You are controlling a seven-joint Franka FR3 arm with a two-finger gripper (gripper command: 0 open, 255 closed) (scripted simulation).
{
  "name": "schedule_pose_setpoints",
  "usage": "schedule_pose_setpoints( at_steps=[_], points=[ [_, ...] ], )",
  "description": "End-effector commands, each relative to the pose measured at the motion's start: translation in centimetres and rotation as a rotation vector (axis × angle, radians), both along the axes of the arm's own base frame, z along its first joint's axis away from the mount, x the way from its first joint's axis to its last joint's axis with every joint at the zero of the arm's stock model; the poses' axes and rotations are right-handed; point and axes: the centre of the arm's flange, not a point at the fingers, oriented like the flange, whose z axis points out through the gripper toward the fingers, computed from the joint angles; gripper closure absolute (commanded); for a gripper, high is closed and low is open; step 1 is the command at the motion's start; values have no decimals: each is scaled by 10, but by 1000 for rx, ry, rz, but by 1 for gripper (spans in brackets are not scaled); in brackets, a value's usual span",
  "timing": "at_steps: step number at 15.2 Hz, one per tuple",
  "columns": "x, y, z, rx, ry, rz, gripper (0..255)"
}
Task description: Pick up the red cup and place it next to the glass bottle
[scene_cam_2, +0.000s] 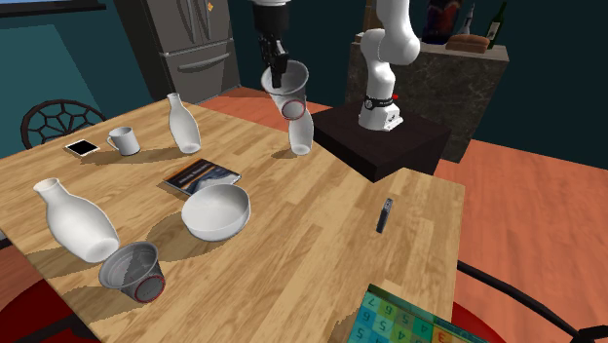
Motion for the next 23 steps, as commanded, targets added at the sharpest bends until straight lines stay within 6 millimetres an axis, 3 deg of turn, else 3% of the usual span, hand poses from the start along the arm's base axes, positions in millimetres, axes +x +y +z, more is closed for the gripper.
schedule_pose_setpoints(
  at_steps=[1,23],
  points=[
    [1,-27,0,0,0,2,255],
    [-20,-316,1,0,0,2,255]
  ],
)
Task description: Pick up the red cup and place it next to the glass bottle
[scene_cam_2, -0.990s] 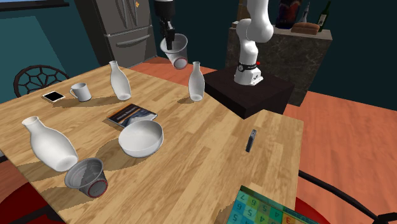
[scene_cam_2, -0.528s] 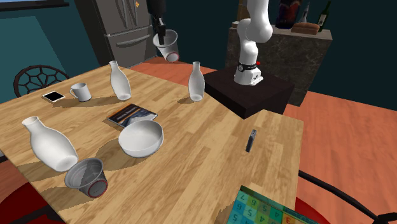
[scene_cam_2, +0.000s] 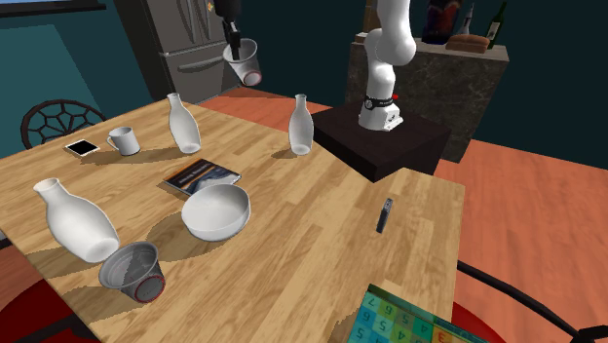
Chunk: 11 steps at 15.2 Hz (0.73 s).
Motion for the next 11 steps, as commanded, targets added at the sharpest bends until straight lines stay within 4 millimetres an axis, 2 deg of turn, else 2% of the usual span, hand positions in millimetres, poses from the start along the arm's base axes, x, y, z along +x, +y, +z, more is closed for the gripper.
schedule_pose_setpoints(
  at_steps=[1,11],
  points=[
    [-4,-28,-3,0,0,1,255],
    [-13,-159,-3,0,0,1,255]
  ],
)
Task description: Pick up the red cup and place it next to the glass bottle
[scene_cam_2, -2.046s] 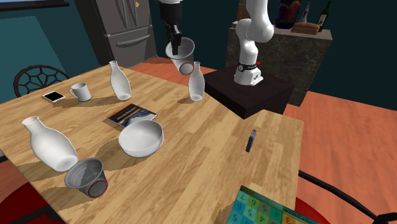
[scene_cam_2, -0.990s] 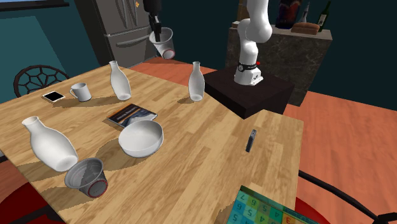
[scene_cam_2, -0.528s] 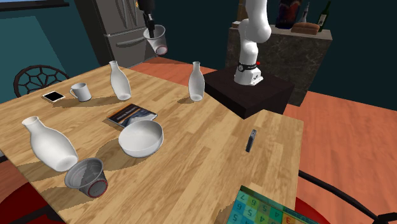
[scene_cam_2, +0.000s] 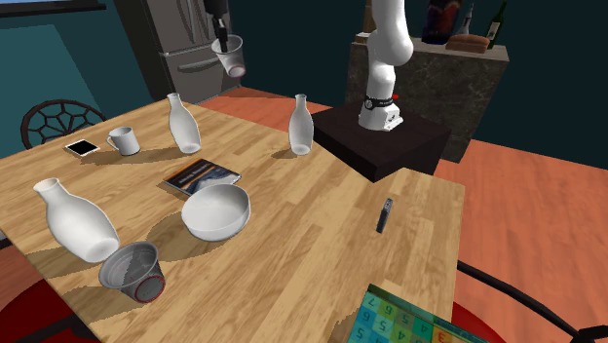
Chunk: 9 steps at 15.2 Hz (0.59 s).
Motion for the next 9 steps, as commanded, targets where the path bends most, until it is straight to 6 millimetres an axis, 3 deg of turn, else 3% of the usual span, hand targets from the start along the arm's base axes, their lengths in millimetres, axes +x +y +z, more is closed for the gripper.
schedule_pose_setpoints(
  at_steps=[1,2,9],
  points=[
    [-1,-26,3,0,0,2,255],
    [-2,-44,3,0,0,2,255],
    [-2,-44,-34,0,0,2,255]
  ],
)
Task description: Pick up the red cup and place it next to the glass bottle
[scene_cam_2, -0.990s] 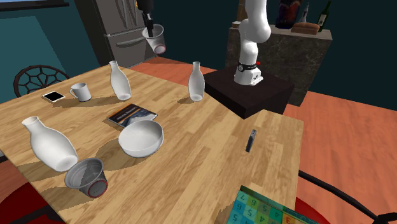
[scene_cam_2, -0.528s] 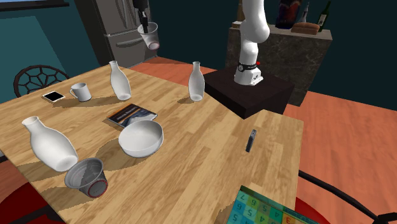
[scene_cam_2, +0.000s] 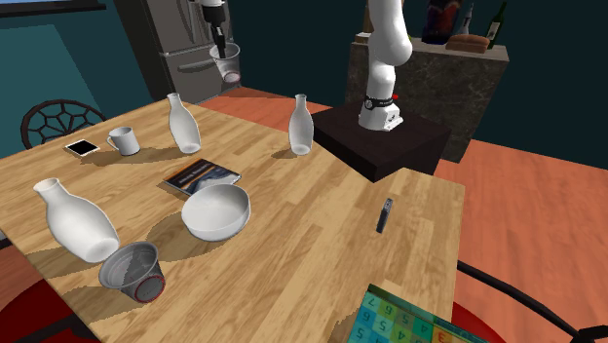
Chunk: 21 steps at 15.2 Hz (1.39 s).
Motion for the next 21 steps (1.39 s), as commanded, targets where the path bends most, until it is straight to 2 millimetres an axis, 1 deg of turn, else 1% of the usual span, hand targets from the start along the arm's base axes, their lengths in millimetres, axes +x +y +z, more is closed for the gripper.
schedule_pose_setpoints(
  at_steps=[1,21],
  points=[
    [0,-1,-10,0,-1,0,255],
    [0,-1,-115,0,-1,0,255]
  ],
)
